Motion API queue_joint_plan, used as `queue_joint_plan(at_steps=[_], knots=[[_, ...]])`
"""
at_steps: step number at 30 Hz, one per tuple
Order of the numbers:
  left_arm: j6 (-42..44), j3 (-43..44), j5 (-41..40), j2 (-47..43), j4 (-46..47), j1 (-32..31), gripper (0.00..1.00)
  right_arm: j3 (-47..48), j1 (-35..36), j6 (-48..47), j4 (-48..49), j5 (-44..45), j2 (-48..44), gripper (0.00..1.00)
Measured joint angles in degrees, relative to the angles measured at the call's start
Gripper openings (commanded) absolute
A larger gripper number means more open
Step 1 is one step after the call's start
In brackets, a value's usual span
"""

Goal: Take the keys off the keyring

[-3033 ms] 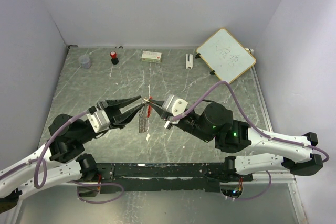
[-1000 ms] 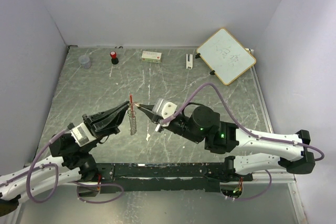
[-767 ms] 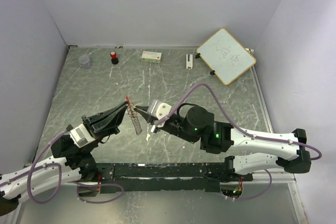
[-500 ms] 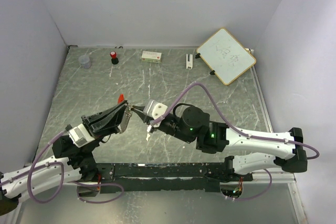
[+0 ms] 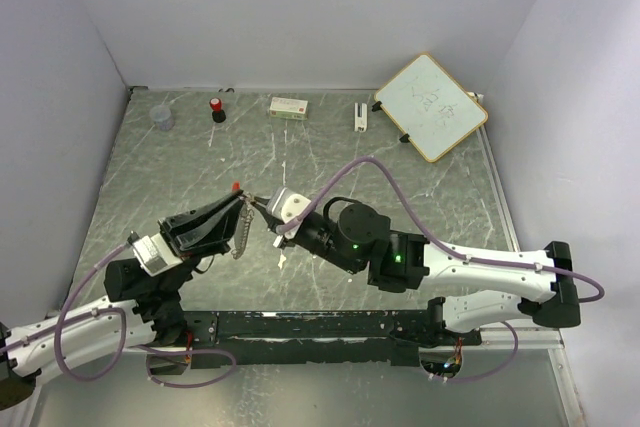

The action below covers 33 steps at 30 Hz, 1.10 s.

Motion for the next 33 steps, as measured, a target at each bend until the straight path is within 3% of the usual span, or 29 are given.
queue_joint_plan(at_steps=[13,22,27,30,33], knots=[[-0.5,6.6,-6.3,-10.9,-22.7,0.0,0.3,-0.6,0.1,-2.2,-7.1,8.7,-3.8,0.0],[0.8,10.0,-9.5,-10.7,-34.5,0.0,0.33,1.3,0.3,-3.3,-12.4,11.9,-3.5,0.0],[1.9,12.4,-9.6,-8.8,-38.2,0.0,0.4,4.5,1.9,-4.6,-14.3,14.3,-2.8,0.0],[2.6,13.6,-9.2,-7.1,-40.5,0.0,0.53,5.1,2.8,-5.5,-14.5,15.5,-2.5,0.0],[3.1,14.6,-8.1,-5.3,-42.4,0.0,0.53,5.2,3.5,-6.3,-14.5,16.5,-2.3,0.0]])
